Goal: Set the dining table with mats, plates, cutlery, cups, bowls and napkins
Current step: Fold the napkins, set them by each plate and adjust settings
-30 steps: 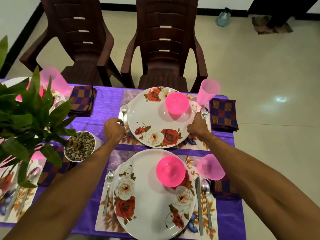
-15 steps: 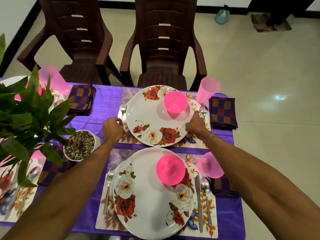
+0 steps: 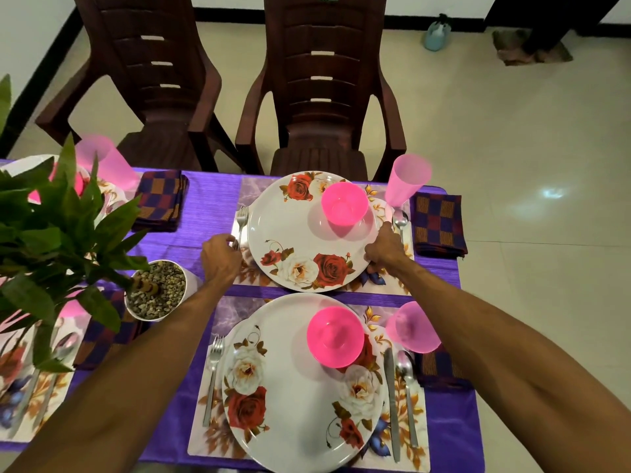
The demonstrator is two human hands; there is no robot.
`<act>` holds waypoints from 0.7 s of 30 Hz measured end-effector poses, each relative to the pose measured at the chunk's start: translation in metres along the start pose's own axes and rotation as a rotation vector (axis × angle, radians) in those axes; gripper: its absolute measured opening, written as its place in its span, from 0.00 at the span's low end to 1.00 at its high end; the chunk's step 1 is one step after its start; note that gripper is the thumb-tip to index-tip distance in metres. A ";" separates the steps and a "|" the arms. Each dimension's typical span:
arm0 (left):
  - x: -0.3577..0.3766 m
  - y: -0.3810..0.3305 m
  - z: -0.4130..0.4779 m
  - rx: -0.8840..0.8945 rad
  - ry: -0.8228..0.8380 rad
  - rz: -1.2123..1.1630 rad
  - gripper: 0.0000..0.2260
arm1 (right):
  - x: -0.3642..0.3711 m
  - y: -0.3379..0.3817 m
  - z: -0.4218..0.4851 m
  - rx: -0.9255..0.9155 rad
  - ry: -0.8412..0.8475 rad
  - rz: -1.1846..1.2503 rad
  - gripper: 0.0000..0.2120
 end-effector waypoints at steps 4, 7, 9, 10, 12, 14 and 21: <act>-0.002 -0.001 -0.003 -0.013 -0.002 -0.018 0.13 | -0.001 -0.012 0.009 0.026 -0.010 0.016 0.33; -0.003 -0.004 -0.002 -0.007 -0.015 -0.022 0.14 | -0.009 -0.012 0.007 0.015 -0.053 0.019 0.27; -0.003 -0.010 -0.004 -0.005 -0.027 -0.040 0.14 | -0.023 -0.008 -0.001 -0.026 -0.118 -0.018 0.18; -0.004 -0.015 -0.005 -0.002 -0.035 -0.052 0.14 | -0.030 -0.009 -0.003 -0.045 -0.163 -0.041 0.14; -0.002 -0.025 -0.011 0.025 -0.051 -0.074 0.12 | -0.042 -0.015 -0.008 -0.056 -0.236 -0.065 0.09; 0.002 -0.036 -0.019 0.077 -0.062 -0.104 0.12 | -0.051 -0.024 -0.013 -0.070 -0.247 -0.106 0.10; 0.023 -0.058 -0.040 0.172 -0.047 -0.122 0.11 | -0.040 -0.055 -0.013 -0.348 0.095 -0.408 0.20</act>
Point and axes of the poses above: each hand's wrist, its own z-axis towards the middle knuckle, its own x-axis out of the palm, y = z × x, the point moved 1 cm from there along z, towards the middle knuckle, and after that the axes turned 10 degrees about -x, right-handed, at the moved point
